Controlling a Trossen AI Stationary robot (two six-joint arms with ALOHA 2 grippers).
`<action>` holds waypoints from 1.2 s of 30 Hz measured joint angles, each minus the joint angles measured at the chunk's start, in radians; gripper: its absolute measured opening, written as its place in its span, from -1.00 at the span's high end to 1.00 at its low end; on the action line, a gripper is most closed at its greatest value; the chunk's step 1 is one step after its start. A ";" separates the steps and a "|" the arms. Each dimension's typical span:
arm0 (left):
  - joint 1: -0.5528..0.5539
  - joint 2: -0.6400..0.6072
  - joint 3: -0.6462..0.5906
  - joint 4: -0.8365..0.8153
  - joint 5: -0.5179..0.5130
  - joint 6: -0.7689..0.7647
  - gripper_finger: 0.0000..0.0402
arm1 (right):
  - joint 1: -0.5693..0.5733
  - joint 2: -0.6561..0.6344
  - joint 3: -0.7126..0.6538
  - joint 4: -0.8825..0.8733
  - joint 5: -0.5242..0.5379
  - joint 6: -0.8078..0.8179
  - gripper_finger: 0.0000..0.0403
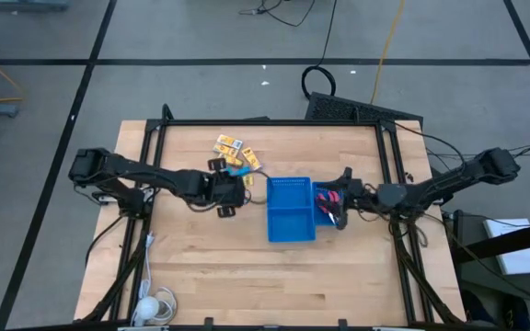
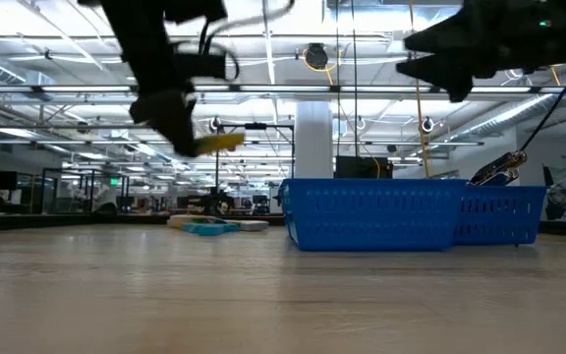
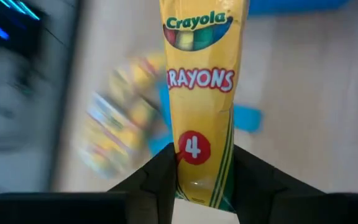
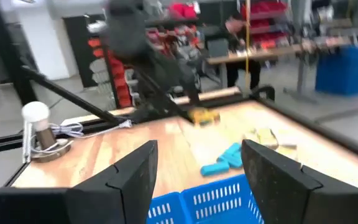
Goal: Pick & Place School Supplies
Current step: Put the crayon box into the top horizontal blue bin
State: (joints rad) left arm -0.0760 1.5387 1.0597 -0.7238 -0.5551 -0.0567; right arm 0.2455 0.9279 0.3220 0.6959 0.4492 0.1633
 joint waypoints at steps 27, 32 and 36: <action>-0.079 0.012 0.040 0.446 -0.338 0.628 0.37 | -0.247 0.582 0.339 0.260 -0.296 0.398 -0.10; -0.075 0.098 0.040 0.518 -0.370 0.727 0.37 | -0.259 0.582 0.338 0.251 -0.295 0.400 -0.10; -0.078 0.169 0.040 0.664 -0.439 0.800 0.37 | -0.259 0.580 0.339 0.228 -0.294 0.396 -0.10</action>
State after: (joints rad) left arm -0.1535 1.7072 1.0995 -0.0594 -0.9944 0.7431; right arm -0.0135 1.5082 0.6606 0.9243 0.1551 0.5597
